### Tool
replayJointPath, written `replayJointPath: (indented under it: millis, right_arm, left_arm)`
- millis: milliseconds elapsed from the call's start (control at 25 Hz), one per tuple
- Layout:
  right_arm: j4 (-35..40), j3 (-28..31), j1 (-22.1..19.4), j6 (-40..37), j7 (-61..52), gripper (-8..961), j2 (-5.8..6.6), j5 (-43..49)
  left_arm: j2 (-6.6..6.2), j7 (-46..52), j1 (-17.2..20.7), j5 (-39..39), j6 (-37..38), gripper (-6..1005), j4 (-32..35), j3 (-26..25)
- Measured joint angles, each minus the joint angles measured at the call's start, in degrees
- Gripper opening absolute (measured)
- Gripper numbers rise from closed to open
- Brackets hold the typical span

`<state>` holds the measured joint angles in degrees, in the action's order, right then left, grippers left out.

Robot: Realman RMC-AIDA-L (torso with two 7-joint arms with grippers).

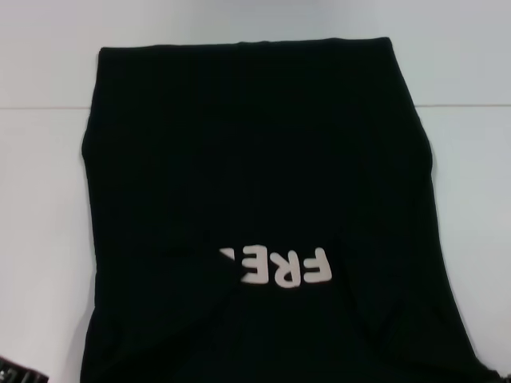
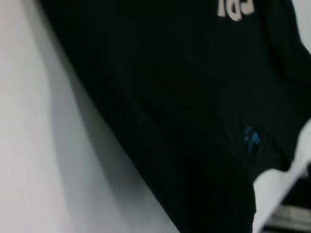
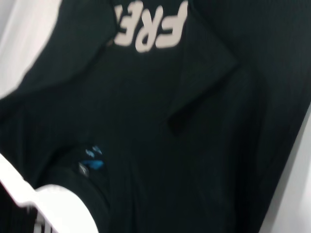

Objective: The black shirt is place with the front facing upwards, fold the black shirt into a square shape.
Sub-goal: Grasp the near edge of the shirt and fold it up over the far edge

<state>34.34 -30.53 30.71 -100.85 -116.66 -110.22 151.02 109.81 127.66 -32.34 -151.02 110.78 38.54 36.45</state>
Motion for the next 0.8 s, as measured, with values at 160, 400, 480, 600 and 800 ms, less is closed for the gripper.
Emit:
replayJointPath:
  millis: [160,400,480,600,800]
  right_arm:
    - [-0.1,0.3,0.7,-0.1,0.2,37,-0.22,1.3]
    - [-0.2,5.0,2.3,0.1,-2.6,37,-0.04,-1.9]
    - [-0.2,7.4,3.1,0.8,-4.5,37,0.29,-4.5]
    - [-0.2,9.6,4.1,3.5,-7.1,37,0.77,-9.1]
    - [-1.0,10.5,5.7,11.5,-8.4,36,0.94,-18.5]
  left_arm:
    - [0.19,-1.5,0.0,-0.6,1.2,14,-0.1,0.5]
    - [-0.30,-1.5,-1.8,0.2,0.3,14,0.2,-3.9]
    - [-1.18,-0.6,-4.0,0.2,-1.9,14,0.2,-9.3]
    - [-1.92,1.1,-5.6,0.2,-5.2,14,0.0,-12.6]
    - [-2.22,4.3,-8.2,2.5,-15.9,14,0.0,-14.9]
